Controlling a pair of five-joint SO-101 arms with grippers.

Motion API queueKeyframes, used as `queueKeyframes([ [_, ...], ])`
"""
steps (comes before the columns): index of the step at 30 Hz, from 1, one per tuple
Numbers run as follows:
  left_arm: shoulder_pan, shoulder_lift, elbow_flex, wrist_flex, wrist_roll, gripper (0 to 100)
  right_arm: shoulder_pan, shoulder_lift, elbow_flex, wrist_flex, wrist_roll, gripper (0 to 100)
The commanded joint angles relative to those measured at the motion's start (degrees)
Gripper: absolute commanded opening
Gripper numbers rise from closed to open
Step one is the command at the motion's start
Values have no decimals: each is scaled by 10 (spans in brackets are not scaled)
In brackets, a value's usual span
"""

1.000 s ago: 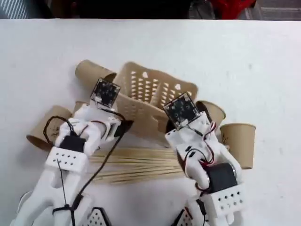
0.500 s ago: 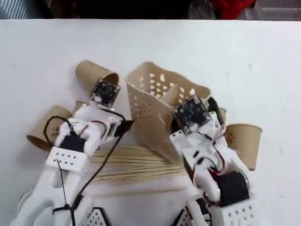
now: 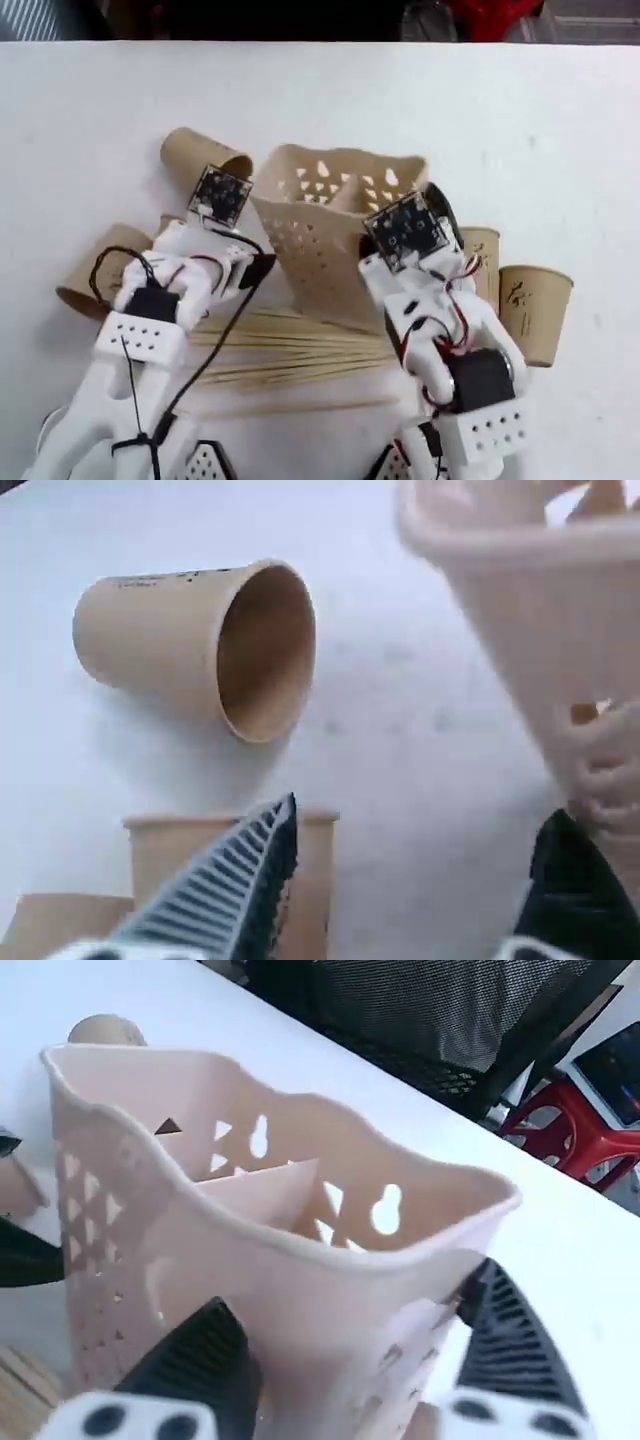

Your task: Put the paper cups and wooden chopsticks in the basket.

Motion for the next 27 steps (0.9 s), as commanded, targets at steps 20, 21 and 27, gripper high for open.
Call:
queueKeyframes([
  [20,-51,-20,-90,62,4,365,-7,473,58,-432,5,17],
  [21,-69,-20,-124,98,4,365,-6,476,55,-432,2,17],
  [27,-87,-19,-314,257,4,365,-5,480,54,-431,2,17],
])
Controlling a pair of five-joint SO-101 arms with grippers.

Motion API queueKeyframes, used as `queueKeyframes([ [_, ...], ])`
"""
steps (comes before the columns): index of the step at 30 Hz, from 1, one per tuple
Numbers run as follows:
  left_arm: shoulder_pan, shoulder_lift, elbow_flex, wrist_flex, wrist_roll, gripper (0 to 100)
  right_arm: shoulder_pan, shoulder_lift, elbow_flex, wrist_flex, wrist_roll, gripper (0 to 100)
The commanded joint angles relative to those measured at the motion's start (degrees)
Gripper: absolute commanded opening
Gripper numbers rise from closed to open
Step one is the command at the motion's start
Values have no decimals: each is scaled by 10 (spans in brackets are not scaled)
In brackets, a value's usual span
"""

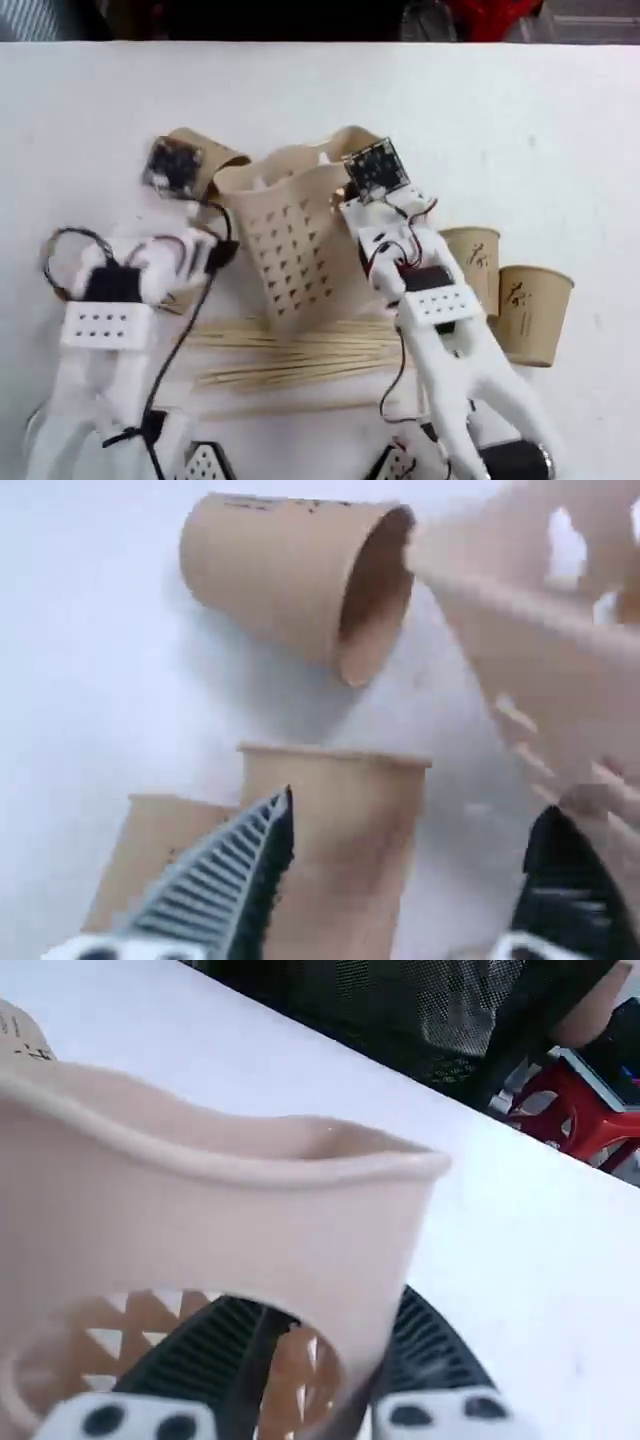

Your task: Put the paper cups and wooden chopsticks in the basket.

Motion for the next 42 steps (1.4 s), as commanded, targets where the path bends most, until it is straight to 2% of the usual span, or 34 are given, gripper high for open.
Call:
queueKeyframes([
  [1,0,-20,-194,84,4,365,-14,26,20,9,0,17],
  [6,3,-15,-331,137,12,365,-14,22,20,8,-1,17],
  [10,4,-7,-397,150,74,365,-14,22,20,7,-1,17],
  [14,0,73,-441,173,137,365,-14,21,17,6,-18,16],
  [18,-7,187,-525,270,166,365,-14,6,11,6,-31,16],
  [23,-10,319,-696,384,162,365,0,-32,-46,40,-47,16],
  [26,-6,392,-800,451,135,365,27,-34,-110,57,-78,16],
  [30,-6,478,-923,520,101,365,37,-34,-177,59,-81,16],
  [35,-4,544,-935,521,75,365,36,-33,-247,96,-80,16],
  [42,40,589,-937,520,25,358,36,-34,-282,99,-84,16],
])
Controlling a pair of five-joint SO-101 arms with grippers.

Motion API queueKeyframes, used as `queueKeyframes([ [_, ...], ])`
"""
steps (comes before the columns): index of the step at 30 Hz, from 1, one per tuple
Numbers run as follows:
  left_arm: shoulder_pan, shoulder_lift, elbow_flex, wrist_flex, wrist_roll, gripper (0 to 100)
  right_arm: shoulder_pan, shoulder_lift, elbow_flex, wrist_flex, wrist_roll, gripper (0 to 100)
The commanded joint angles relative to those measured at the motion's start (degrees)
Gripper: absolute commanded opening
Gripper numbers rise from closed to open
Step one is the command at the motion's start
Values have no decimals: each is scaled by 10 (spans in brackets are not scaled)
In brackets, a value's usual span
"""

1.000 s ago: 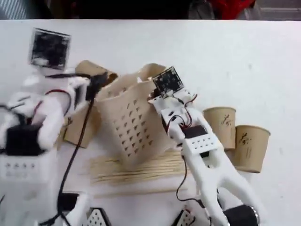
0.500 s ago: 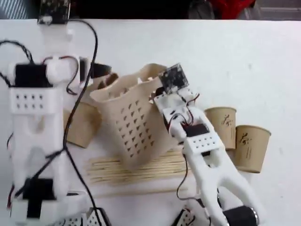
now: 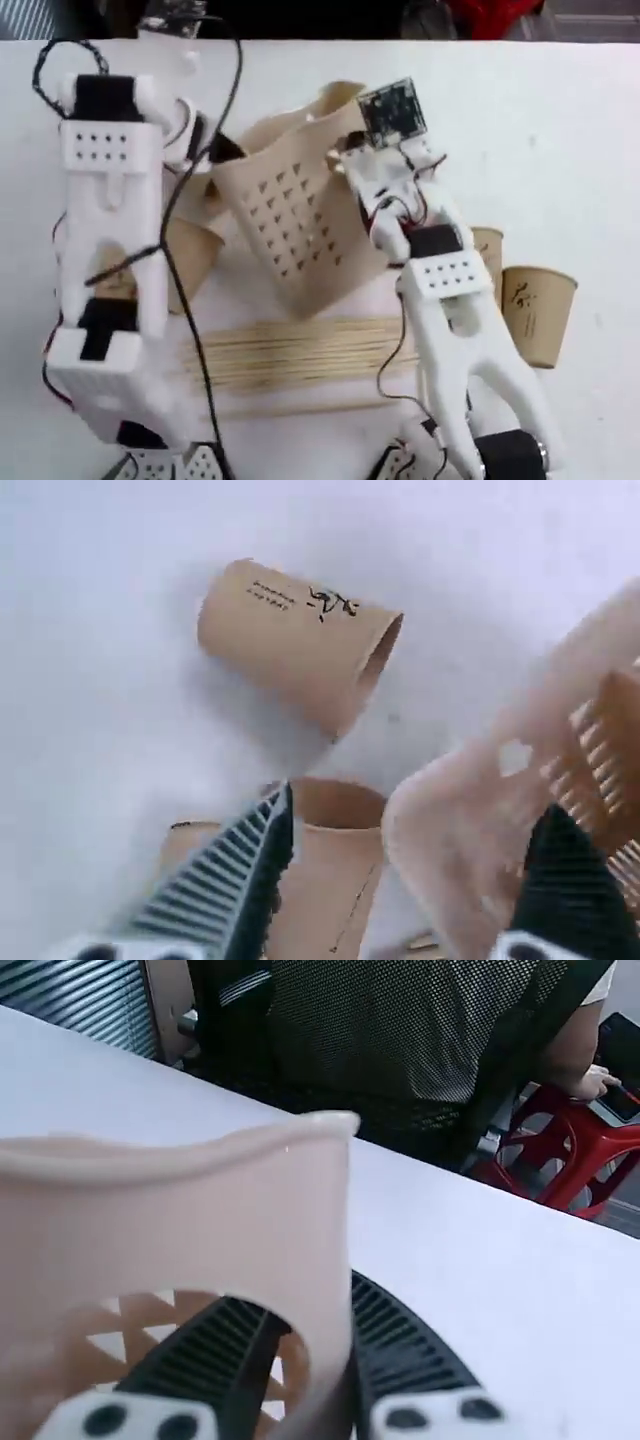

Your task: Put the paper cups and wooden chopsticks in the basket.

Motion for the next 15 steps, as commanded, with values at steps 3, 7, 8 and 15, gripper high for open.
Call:
queueKeyframes([
  [3,41,32,-23,-2,-61,290,0,-17,-51,-1,-10,16],
  [7,57,75,-23,-7,-86,209,-9,-19,-49,0,-10,16],
  [8,58,84,-23,-10,-87,207,-11,-22,-49,0,-10,16],
  [15,57,86,-23,-54,-132,52,-11,-17,-45,25,-30,16],
])
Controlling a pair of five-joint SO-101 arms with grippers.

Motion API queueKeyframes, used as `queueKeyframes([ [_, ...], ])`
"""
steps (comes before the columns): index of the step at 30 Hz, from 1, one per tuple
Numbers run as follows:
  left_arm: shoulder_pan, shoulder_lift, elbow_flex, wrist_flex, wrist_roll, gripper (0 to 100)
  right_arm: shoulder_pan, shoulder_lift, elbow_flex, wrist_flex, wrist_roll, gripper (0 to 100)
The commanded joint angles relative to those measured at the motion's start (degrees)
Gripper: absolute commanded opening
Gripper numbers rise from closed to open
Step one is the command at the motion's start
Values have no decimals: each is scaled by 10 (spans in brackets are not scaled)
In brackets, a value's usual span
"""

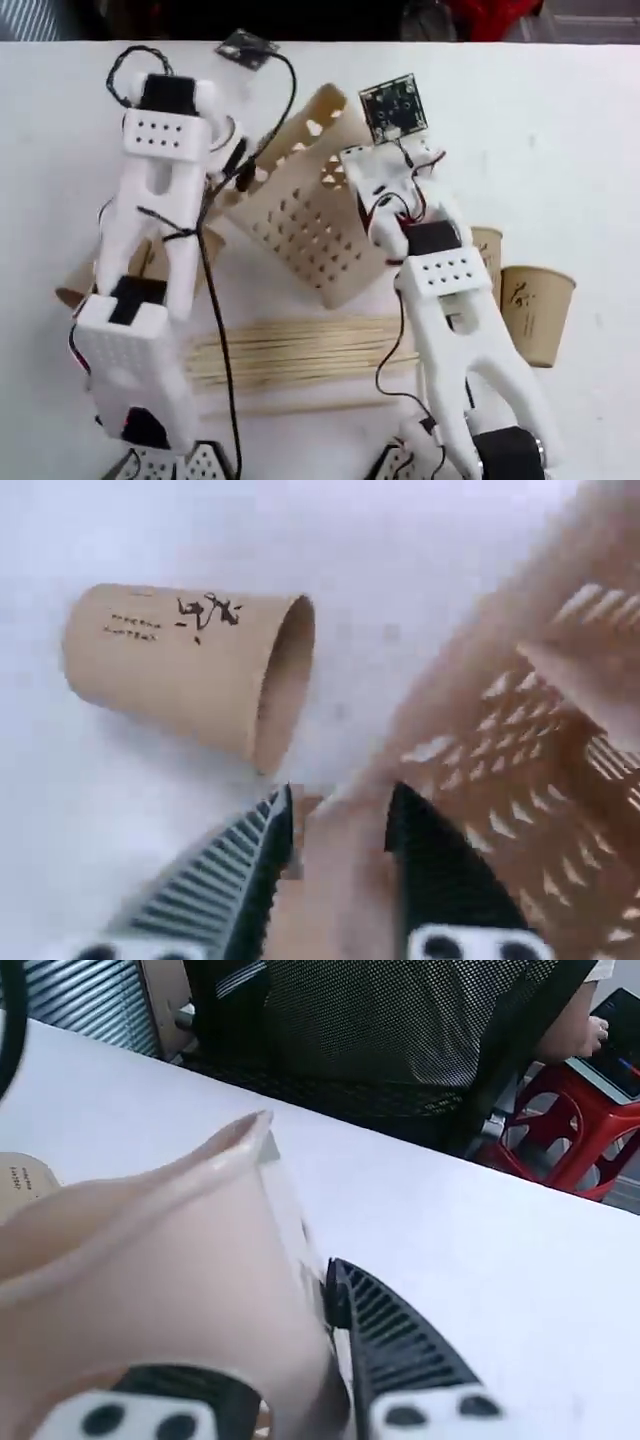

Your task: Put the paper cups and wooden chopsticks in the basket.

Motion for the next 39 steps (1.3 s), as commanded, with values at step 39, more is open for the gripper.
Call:
queueKeyframes([
  [39,-61,-42,-126,-1,-91,359,-61,-190,69,20,-8,19],
])
